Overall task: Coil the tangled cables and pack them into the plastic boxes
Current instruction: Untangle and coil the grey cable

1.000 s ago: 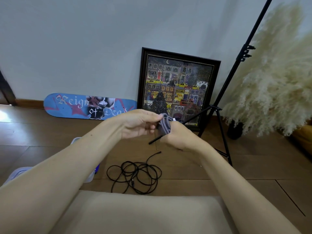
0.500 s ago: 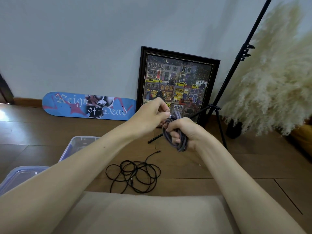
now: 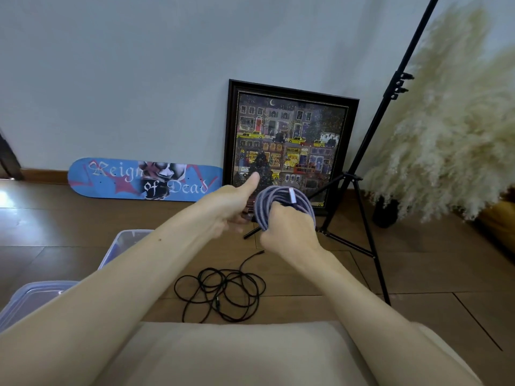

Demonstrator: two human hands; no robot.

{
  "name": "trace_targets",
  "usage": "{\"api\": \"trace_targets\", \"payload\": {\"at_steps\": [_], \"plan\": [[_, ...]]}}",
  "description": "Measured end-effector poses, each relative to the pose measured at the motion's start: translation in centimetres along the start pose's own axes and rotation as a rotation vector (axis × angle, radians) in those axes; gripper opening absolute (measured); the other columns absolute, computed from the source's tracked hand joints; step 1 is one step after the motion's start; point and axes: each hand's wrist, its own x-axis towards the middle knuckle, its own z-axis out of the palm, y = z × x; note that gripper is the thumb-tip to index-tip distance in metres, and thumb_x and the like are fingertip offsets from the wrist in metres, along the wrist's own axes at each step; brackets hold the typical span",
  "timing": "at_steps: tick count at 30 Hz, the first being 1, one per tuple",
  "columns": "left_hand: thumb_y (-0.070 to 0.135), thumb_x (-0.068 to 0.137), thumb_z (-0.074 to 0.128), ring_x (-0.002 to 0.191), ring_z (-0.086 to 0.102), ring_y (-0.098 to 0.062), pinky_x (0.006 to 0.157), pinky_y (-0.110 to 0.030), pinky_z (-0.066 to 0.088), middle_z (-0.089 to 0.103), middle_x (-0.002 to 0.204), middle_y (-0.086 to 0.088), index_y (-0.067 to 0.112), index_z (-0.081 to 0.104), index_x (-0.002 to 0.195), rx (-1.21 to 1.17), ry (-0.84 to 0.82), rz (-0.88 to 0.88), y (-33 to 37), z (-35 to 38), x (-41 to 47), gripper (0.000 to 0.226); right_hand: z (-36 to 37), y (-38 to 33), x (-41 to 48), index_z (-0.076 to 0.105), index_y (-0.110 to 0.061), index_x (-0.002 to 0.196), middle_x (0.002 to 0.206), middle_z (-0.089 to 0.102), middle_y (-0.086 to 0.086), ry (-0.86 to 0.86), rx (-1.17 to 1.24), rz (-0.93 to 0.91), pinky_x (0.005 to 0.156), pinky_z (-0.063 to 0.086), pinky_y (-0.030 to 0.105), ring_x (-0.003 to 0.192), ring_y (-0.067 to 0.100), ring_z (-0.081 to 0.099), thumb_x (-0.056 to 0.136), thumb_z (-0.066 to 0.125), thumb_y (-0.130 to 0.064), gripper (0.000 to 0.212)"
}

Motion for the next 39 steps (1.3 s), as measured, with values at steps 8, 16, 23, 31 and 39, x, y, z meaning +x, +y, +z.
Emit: {"api": "trace_targets", "payload": {"at_steps": [8, 16, 23, 31, 39], "plan": [[0.028, 0.081, 0.072, 0.106, 0.060, -0.031, 0.090, -0.044, 0.050, 0.062, 0.117, -0.017, 0.002, 0.054, 0.116, 0.056, -0.008, -0.070, -2.0, -1.2, 1.6, 0.047, 1.6, -1.3, -0.6, 0.031, 0.006, 0.138, 0.097, 0.063, 0.010, 0.085, -0.464, -0.432, 0.058, 0.029, 0.028, 0.067, 0.024, 0.048, 0.090, 0.047, -0.014, 0.054], [0.019, 0.080, 0.068, 0.088, 0.066, -0.030, 0.088, -0.044, 0.054, 0.068, 0.095, -0.017, 0.003, 0.060, 0.094, -0.020, 0.070, -0.020, -2.4, -2.4, 2.9, 0.023, 3.6, 0.0, 0.8, 0.063, -0.002, 0.084, 0.068, 0.059, 0.007, 0.363, -0.286, -0.629, 0.064, 0.047, 0.032, 0.062, 0.025, 0.057, 0.051, 0.089, -0.027, 0.049], [0.010, 0.086, 0.061, 0.062, 0.058, -0.022, 0.063, -0.034, 0.053, 0.059, 0.072, -0.011, 0.004, 0.053, 0.086, -0.131, 0.208, -0.033, -3.0, -7.9, 3.7, 0.010, 3.1, -1.7, 1.5, 0.055, -0.012, 0.121, 0.104, 0.054, -0.001, 0.367, 0.277, -0.413, 0.091, 0.042, 0.031, 0.098, 0.015, 0.050, 0.093, 0.049, -0.046, 0.044], [0.018, 0.087, 0.065, 0.070, 0.066, -0.021, 0.063, -0.029, 0.056, 0.069, 0.085, -0.014, 0.002, 0.061, 0.091, -0.367, 0.385, -0.148, -14.6, -17.7, 3.5, 0.017, 12.3, -13.1, 5.7, 0.031, -0.026, 0.118, 0.105, 0.055, -0.003, -0.213, 1.028, -0.073, 0.075, 0.052, 0.030, 0.091, 0.014, 0.060, 0.094, 0.060, -0.027, 0.037], [0.031, 0.089, 0.062, 0.079, 0.067, -0.022, 0.066, -0.031, 0.053, 0.071, 0.096, -0.012, 0.003, 0.063, 0.110, -0.612, 0.406, -0.333, -31.2, -24.9, 1.7, 0.035, 25.6, -22.5, 5.7, 0.024, -0.017, 0.113, 0.103, 0.053, 0.007, -0.651, 1.161, 0.145, 0.067, 0.056, 0.029, 0.085, 0.016, 0.058, 0.092, 0.062, -0.012, 0.044]]}}
